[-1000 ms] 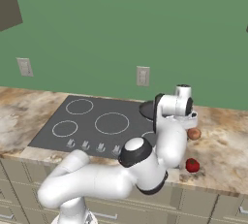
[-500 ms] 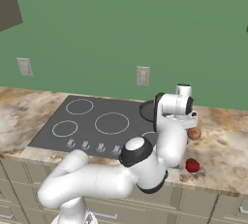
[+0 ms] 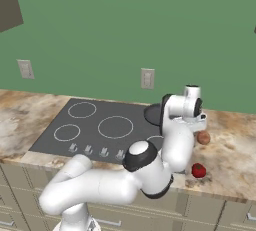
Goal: Place the pan on the rear right burner on the stove. Then place the tomato and the onion in the pan and turn on the rear right burner.
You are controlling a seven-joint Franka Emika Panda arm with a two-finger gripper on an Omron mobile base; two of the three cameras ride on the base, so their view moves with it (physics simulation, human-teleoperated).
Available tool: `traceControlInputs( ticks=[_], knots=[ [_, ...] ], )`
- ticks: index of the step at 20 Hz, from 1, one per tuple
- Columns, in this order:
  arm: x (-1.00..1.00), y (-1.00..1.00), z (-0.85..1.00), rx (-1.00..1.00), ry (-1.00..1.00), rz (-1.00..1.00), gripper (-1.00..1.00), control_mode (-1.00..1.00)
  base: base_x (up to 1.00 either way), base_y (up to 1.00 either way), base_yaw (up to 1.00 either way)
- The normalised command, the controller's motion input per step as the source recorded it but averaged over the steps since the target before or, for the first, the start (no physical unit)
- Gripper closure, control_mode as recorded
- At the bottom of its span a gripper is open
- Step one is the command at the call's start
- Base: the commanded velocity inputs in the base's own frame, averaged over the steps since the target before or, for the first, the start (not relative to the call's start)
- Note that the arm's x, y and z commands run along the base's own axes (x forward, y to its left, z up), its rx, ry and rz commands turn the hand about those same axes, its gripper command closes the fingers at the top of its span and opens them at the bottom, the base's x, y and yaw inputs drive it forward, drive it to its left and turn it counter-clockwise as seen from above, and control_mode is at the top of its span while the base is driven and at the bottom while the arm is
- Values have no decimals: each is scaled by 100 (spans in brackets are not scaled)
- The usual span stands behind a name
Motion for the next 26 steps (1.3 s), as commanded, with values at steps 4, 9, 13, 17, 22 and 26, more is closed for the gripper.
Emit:
traceControlInputs(
  ticks=[4,9,13,17,22,26],
  knots=[
    [0,0,36,0,0,-3,-100,-100,0,0,0],
    [0,-1,22,0,0,-5,-100,-100,0,0,0],
    [0,-10,8,0,0,-10,-100,-100,0,0,0],
    [-4,-16,5,0,0,-13,-100,-100,0,0,0],
    [-4,-14,5,0,-5,-14,-100,-100,0,0,0],
    [14,-14,-8,0,-9,-12,-100,-100,0,0,0]
  ],
)
